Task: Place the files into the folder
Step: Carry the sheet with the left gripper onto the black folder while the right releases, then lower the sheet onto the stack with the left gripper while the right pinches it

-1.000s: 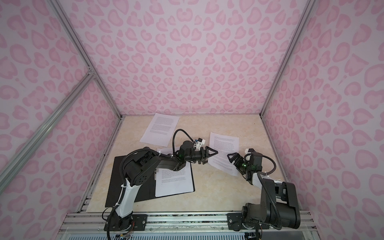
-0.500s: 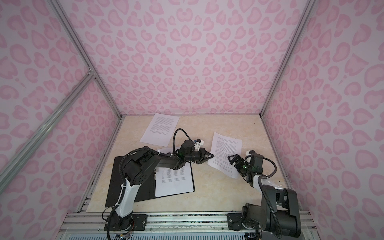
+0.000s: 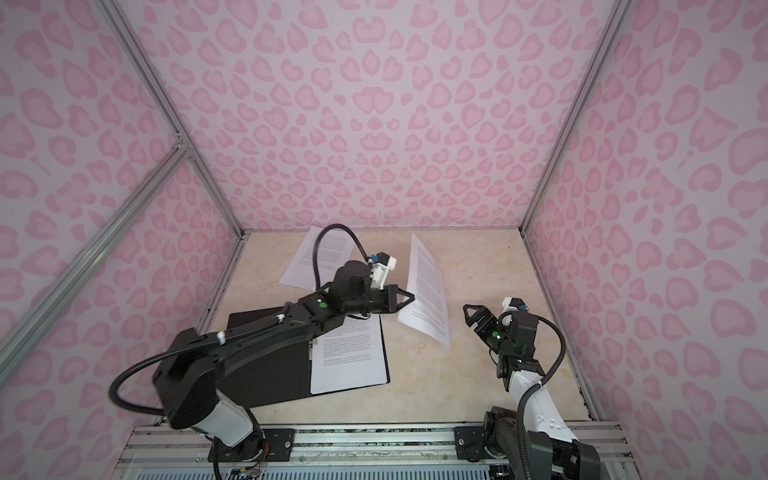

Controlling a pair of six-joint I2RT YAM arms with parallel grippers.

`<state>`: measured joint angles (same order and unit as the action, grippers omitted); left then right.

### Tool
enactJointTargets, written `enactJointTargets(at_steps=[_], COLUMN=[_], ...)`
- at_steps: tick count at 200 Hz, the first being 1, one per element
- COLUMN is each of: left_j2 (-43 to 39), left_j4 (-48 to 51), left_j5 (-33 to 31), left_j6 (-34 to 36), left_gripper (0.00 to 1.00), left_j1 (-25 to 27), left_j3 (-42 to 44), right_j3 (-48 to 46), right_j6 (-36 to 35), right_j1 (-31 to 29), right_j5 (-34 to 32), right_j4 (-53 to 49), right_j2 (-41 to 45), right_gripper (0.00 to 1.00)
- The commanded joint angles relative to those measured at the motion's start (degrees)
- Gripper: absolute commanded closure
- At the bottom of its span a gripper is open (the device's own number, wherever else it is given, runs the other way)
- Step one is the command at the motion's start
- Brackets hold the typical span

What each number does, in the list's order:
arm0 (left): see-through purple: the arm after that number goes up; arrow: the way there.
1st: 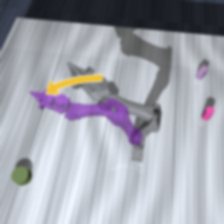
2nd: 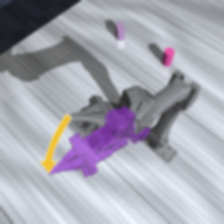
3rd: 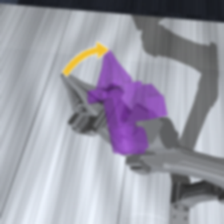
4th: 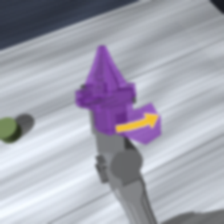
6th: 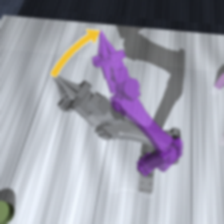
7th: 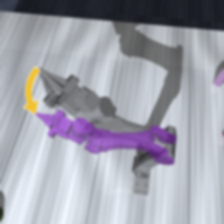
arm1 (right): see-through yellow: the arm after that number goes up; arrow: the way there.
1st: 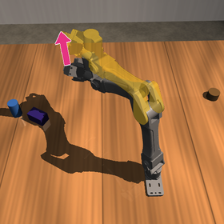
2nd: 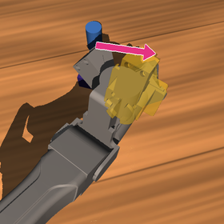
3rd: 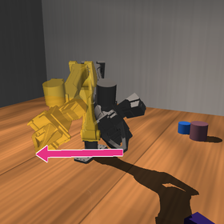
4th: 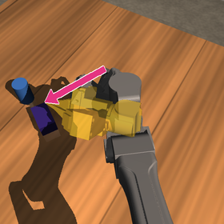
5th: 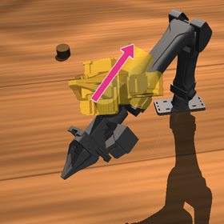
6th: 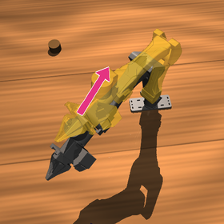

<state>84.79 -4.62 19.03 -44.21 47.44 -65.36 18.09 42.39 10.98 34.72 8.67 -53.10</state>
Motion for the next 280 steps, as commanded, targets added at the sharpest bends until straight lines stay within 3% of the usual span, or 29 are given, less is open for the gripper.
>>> enactJointTargets(at_steps=[1, 43, 85, 117, 155, 211, 280], left_j2=[-7.99, -27.2, -42.64, -43.56, -45.92, -42.43, -40.48], left_j4=[10.32, 18.69, 30.96, 32.13, 33.95, 32.77, 32.84], left_j5=[-8.24, -7.49, -10.86, -13.86, -18.94, -21.05, -22.72], left_j6=[2.64, -2.18, -3.71, -4.99, -5.97, -5.93, -5.36], left_gripper=[0.96, 0.96, 0.96, 0.96, 0.96, 0.97, 0.96], left_j1=[-2.35, -14.95, -25.42, -28.21, -29.15, -29.35, -29.47], left_j3=[5.96, 23.17, 36.15, 43.39, 46.67, 48.22, 48.14], right_j3=[2.77, 5.69, 12.92, 19.92, 30.65, 40.2, 47.54], right_j6=[-3.15, -4.09, -5.69, -6.24, -7.74, -7.87, -7.46], right_j1=[-4.84, -18.24, -34.37, -44.07, -51.14, -55.81, -58.48], right_j5=[-4.79, -15.67, -20.11, -20.32, -16.76, -12.87, -8.46], right_j4=[-6.61, -7.01, -4.73, -0.84, -1.19, -1.35, -1.15], right_j2=[2.97, 5.13, -6.95, -20.4, -35.32, -49.44, -59.7], right_gripper=[0.03, 0.03, 0.06, 0.07, 0.09, 0.09, 0.09])
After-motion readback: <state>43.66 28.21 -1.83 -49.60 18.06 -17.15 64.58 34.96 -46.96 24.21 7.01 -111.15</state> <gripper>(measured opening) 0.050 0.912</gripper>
